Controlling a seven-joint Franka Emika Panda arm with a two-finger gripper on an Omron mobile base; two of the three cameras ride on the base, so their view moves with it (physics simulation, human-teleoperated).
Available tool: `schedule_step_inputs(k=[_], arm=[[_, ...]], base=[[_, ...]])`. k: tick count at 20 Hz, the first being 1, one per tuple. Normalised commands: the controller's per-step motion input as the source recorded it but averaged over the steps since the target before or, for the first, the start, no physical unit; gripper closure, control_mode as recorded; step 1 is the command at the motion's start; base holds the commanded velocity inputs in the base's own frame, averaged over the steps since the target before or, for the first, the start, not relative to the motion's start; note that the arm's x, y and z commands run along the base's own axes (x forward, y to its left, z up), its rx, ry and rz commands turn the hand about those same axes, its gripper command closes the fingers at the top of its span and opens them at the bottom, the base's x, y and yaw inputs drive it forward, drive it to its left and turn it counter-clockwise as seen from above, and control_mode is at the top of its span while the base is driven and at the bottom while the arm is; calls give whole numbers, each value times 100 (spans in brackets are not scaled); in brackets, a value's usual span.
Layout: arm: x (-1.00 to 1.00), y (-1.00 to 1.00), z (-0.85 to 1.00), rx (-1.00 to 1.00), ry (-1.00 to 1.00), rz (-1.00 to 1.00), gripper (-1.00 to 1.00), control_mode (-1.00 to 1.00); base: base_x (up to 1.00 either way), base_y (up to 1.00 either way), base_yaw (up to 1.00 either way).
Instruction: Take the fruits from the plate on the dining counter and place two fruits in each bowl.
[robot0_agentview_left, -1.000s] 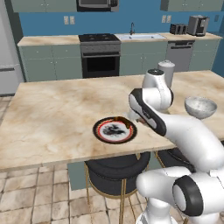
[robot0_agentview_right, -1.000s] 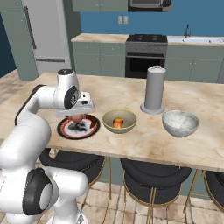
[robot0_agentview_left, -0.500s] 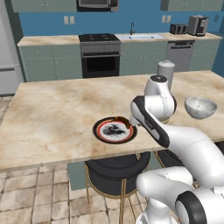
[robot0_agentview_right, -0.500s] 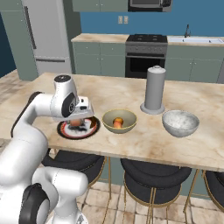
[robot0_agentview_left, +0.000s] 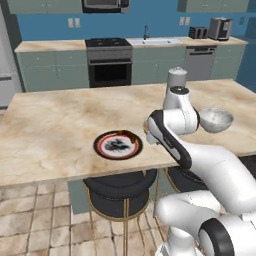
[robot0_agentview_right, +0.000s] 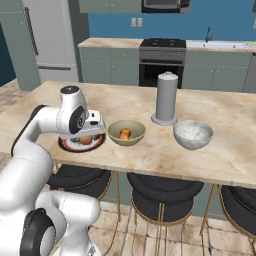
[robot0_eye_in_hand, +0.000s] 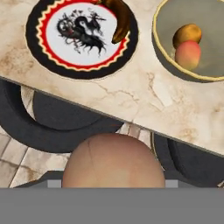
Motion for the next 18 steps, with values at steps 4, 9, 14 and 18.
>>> schedule_step_inputs(k=[4,9,14,18], arm=[[0,0,0,0,0,0,100,100],[0,0,0,0,0,0,100,100],[0,0,0,0,0,0,100,100],[0,0,0,0,0,0,100,100]], base=[[-31,-85,-4],[46,-92,1],[49,-92,5],[93,-8,0]])
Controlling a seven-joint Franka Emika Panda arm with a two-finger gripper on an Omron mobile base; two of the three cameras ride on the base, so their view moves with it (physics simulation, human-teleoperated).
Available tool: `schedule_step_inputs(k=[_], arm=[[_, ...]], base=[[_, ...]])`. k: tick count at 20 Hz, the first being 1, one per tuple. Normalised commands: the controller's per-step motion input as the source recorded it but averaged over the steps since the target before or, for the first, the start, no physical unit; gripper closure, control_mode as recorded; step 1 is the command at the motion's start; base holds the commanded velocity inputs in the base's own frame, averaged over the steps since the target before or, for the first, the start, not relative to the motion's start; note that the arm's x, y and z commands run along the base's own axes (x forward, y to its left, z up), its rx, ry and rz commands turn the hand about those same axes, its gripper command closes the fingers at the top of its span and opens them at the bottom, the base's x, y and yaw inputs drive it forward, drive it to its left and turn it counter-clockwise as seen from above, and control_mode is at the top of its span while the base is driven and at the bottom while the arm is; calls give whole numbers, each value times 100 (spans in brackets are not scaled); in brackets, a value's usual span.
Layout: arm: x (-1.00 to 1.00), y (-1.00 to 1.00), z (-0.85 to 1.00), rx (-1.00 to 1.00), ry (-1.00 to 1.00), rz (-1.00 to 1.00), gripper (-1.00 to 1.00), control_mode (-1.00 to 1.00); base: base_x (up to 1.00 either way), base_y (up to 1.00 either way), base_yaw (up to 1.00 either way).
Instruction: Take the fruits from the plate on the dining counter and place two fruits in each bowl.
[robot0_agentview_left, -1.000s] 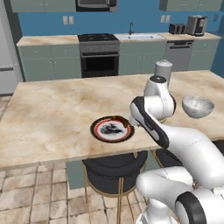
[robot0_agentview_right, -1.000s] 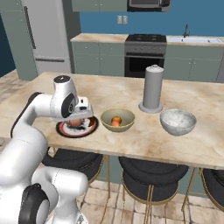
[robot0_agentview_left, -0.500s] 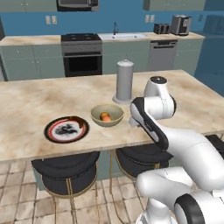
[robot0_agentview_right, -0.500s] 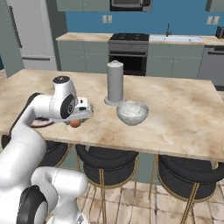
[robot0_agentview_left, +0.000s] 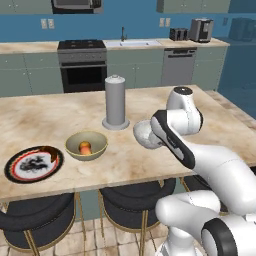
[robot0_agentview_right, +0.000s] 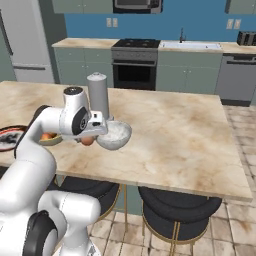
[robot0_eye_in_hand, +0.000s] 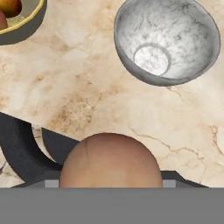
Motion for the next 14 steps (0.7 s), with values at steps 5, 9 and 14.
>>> schedule_step_inputs(k=[5,9,14], arm=[[0,0,0,0,0,0,100,100],[0,0,0,0,0,0,100,100],[0,0,0,0,0,0,100,100]], base=[[41,0,0],[0,0,0],[0,0,0]])
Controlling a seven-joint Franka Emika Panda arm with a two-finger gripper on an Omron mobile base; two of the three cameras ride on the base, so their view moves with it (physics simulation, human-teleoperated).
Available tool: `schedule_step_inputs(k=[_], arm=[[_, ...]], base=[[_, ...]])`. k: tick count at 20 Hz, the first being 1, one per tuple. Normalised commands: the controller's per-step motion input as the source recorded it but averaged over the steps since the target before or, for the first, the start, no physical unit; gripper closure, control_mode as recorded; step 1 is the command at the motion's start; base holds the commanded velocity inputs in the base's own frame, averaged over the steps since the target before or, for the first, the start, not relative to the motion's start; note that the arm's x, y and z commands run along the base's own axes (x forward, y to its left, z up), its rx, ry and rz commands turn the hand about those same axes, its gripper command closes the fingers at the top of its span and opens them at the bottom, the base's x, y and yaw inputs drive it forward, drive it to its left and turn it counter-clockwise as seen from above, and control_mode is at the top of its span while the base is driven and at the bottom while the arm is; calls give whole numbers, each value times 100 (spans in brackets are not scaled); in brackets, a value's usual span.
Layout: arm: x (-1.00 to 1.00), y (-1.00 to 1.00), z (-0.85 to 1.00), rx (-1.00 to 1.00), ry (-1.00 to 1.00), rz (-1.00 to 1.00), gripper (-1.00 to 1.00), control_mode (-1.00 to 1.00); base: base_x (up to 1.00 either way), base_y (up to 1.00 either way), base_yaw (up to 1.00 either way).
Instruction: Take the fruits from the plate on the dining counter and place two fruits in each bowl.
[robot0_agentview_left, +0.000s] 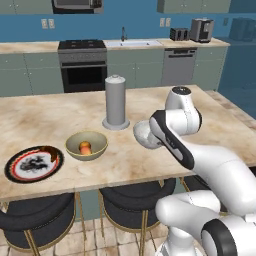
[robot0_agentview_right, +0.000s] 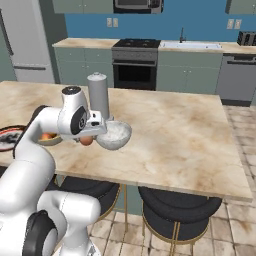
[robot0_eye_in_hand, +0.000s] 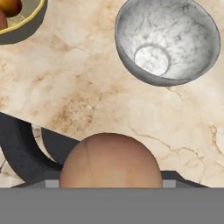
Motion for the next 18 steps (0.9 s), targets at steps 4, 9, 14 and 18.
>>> schedule_step_inputs(k=[4,9,14,18], arm=[[0,0,0,0,0,0,100,100],[75,0,0,1,0,9,100,-100],[100,0,0,1,0,9,100,-100],[100,-16,24,0,4,-3,100,-100]], base=[[4,0,0],[0,0,0],[0,0,0],[0,0,0]])
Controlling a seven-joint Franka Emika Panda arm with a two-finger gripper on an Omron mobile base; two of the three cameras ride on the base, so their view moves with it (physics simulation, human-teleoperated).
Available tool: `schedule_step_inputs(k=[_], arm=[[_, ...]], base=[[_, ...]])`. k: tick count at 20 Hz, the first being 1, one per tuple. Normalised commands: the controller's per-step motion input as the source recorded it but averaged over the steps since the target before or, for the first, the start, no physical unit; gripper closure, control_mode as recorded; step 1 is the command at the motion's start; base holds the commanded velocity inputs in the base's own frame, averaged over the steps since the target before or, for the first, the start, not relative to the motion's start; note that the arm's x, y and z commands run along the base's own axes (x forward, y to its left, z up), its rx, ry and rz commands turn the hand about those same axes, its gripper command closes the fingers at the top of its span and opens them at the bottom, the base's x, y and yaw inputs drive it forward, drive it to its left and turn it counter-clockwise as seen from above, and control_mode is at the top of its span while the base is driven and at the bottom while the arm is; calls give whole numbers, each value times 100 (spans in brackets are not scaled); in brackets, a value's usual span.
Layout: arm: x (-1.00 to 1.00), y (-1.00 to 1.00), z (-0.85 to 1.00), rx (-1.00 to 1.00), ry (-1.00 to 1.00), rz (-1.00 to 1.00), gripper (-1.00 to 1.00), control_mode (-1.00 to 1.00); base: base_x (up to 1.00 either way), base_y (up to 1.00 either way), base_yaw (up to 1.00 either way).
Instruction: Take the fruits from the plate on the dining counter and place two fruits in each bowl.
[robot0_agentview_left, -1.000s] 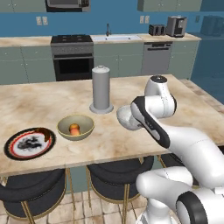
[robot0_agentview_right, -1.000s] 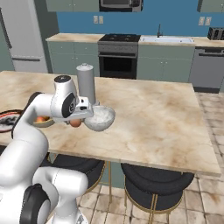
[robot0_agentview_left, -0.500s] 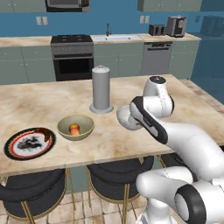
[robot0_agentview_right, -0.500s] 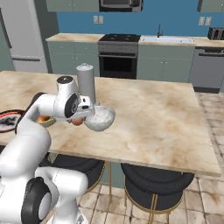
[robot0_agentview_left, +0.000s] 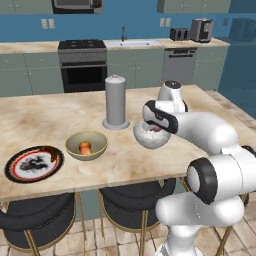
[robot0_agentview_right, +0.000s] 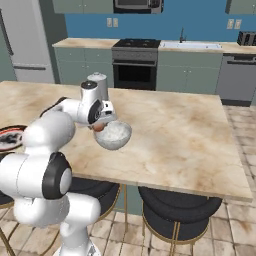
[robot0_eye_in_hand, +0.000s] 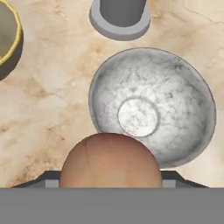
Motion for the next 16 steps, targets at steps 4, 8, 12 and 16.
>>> schedule_step_inputs(k=[4,8,12,16], arm=[[100,-8,17,0,27,-15,100,-100],[91,0,-15,0,26,-19,100,-100],[42,-2,-44,4,11,-3,100,-100],[3,-11,-72,9,-1,0,100,-100]], base=[[0,0,0],[0,0,0],[0,0,0],[0,0,0]])
